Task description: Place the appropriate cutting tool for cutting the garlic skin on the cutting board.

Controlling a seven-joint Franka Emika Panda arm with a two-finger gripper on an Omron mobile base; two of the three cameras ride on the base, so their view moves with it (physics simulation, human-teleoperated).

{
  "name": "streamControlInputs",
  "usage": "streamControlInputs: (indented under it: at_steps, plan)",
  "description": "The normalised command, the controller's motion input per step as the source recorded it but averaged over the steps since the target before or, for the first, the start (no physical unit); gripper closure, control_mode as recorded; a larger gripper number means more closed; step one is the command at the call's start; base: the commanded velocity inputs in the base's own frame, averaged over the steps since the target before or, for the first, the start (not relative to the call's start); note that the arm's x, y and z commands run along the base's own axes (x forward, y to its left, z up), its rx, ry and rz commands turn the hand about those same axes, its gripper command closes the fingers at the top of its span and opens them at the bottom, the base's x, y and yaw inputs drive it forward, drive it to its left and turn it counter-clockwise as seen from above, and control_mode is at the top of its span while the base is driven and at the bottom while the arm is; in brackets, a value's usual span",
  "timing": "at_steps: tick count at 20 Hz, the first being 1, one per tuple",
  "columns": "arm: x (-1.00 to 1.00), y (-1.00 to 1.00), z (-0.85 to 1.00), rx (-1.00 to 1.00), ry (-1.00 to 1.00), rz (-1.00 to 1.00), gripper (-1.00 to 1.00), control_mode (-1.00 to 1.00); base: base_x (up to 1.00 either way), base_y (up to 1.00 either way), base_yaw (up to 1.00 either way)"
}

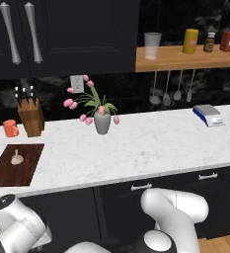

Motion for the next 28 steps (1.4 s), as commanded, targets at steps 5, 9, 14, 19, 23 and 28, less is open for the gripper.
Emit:
streamControlInputs:
  at_steps: [5,9,14,19,23,28]
  plan:
    - [0.19,0.02,0.27,0.00,0.00,0.00,-1.00,-1.00,0.00,0.00,0.00]
    - [0.47,0.12,0.25,0.00,0.00,-0.02,-1.00,-1.00,0.00,0.00,0.00]
    - [0.50,0.07,0.00,0.00,-0.01,-0.01,-1.00,-1.00,0.00,0.00,0.00]
    - [0.25,0.49,-0.16,0.00,-0.03,0.00,-1.00,-1.00,0.00,0.00,0.00]
    - [0.03,0.52,-0.06,0.00,0.00,-0.01,-1.00,-1.00,0.00,0.00,0.00]
    - [0.00,0.27,-0.31,0.00,0.00,-0.02,-1.00,-1.00,0.00,0.00,0.00]
